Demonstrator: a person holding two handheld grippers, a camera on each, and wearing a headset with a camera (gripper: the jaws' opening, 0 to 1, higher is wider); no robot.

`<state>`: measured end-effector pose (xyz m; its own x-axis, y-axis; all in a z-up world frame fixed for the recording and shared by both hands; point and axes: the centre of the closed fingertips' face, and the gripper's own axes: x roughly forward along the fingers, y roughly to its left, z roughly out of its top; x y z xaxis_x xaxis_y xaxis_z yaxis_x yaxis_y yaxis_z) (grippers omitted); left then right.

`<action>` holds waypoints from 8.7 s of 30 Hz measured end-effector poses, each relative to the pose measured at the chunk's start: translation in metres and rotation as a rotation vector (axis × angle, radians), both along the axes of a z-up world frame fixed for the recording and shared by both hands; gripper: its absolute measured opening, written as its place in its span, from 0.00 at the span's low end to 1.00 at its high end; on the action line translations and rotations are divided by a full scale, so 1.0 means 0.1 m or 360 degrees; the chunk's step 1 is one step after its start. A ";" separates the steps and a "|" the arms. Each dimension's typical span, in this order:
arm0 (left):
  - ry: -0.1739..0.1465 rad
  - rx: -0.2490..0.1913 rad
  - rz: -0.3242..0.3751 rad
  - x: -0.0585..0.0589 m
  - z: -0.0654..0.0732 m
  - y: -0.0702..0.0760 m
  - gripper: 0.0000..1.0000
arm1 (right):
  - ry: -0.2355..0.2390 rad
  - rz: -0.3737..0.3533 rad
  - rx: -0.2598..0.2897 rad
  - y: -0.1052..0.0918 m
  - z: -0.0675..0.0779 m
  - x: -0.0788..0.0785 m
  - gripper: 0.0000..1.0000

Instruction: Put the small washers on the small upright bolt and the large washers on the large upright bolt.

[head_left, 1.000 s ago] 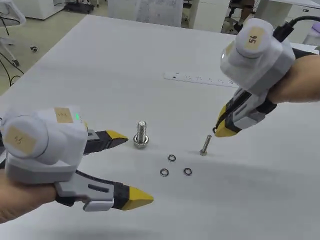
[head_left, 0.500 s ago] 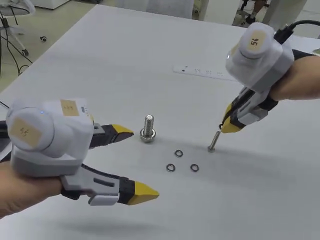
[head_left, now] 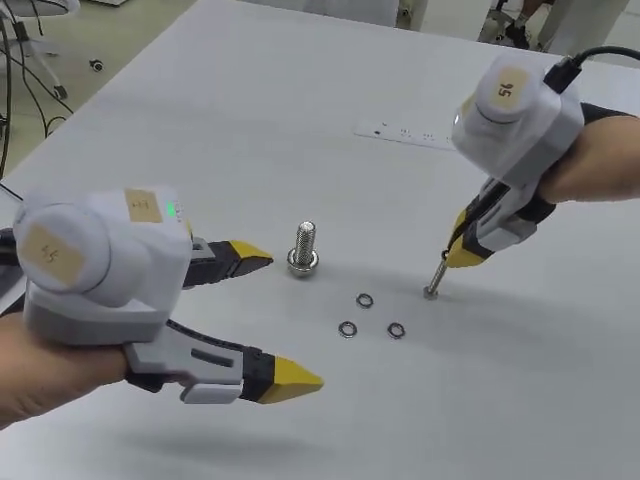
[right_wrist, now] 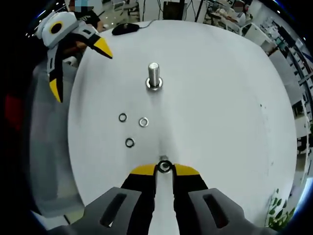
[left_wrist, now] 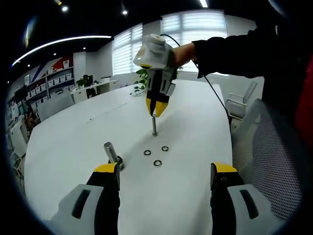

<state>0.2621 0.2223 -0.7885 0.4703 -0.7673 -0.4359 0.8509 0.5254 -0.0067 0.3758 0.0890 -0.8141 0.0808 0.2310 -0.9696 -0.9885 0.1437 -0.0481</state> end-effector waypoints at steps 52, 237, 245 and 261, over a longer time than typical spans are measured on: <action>0.0007 -0.0003 0.0022 0.03 -0.02 0.03 0.75 | 0.0071 -0.0041 -0.0053 -0.01 -0.55 -0.05 0.18; 0.0008 0.0015 -0.0061 -0.02 -0.04 -0.07 0.75 | -0.0146 -0.0056 0.0021 0.00 0.15 -0.02 0.13; 0.0019 0.0011 -0.0055 -0.01 -0.06 -0.06 0.75 | -0.0109 -0.0050 0.0009 0.00 0.07 -0.02 0.13; 0.0027 0.0004 -0.0042 0.01 -0.07 -0.05 0.75 | -0.0068 -0.0051 -0.0011 0.00 -0.07 -0.02 0.13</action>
<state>0.2634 0.2168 -0.7960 0.4427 -0.7781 -0.4457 0.8641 0.5030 -0.0198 0.3740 0.0886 -0.8214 0.1292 0.2208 -0.9667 -0.9804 0.1749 -0.0911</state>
